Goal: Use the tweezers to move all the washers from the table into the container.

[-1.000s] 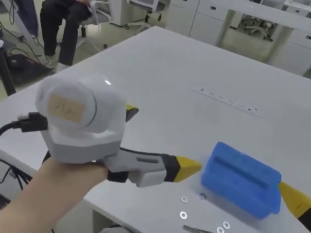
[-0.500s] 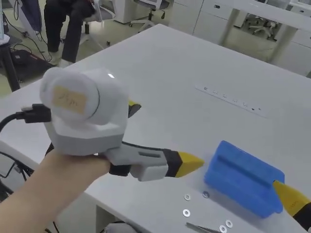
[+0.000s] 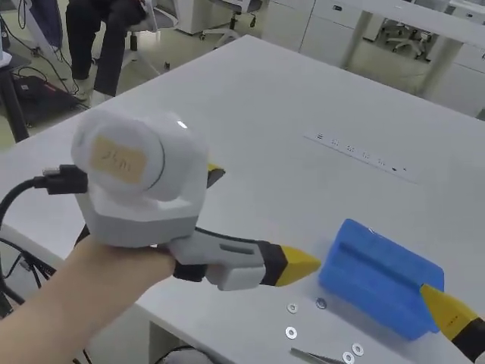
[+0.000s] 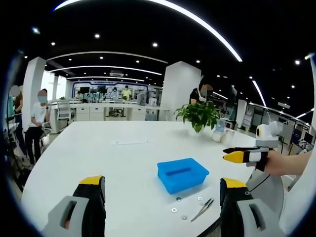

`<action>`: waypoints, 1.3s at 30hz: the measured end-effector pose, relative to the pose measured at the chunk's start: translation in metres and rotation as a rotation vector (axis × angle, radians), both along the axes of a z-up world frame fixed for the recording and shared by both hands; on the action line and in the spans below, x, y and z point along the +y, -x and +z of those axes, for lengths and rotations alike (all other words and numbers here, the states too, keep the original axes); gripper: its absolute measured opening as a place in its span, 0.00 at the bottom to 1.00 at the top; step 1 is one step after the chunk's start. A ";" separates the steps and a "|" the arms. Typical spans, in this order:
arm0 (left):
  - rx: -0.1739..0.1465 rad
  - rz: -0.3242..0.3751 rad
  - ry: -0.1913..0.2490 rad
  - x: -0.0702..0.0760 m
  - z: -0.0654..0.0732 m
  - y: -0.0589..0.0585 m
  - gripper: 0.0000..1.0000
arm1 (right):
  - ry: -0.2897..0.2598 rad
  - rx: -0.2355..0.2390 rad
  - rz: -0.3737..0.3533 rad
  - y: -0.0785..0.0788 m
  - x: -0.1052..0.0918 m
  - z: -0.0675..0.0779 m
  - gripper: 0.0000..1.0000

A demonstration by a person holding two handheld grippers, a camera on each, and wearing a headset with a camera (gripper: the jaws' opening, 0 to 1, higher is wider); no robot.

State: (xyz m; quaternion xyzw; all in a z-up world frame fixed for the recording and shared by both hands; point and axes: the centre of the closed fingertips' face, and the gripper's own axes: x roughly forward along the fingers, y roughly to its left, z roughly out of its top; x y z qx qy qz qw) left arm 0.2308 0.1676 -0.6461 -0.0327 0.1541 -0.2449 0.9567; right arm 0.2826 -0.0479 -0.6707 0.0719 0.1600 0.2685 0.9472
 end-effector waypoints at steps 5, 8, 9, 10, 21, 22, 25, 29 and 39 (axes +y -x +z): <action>0.013 -0.045 -0.020 -0.009 -0.008 0.002 0.99 | 0.032 0.015 0.019 0.010 0.006 -0.009 0.89; 0.032 -0.080 -0.003 -0.014 -0.014 0.004 0.94 | 0.109 0.052 0.079 0.020 0.014 -0.024 0.89; 0.043 -0.103 0.000 -0.017 -0.018 0.005 0.90 | 0.124 0.062 0.093 0.023 0.016 -0.028 0.89; 0.049 -0.111 -0.001 -0.018 -0.020 0.006 0.90 | 0.130 0.071 0.109 0.025 0.021 -0.031 0.89; 0.132 -0.216 -0.047 -0.027 -0.054 0.017 0.84 | 0.138 0.116 0.173 0.037 0.050 -0.049 0.82; 0.138 -0.224 -0.058 -0.028 -0.056 0.017 0.84 | 0.138 0.118 0.176 0.038 0.052 -0.050 0.82; 0.164 -0.255 -0.095 -0.031 -0.066 0.021 0.82 | 0.140 0.124 0.187 0.039 0.057 -0.051 0.81; 0.187 -0.286 -0.132 -0.033 -0.075 0.026 0.82 | 0.157 0.140 0.204 0.040 0.063 -0.055 0.80; 0.224 -0.332 -0.150 -0.039 -0.093 0.026 0.72 | 0.213 0.179 0.235 0.050 0.063 -0.070 0.77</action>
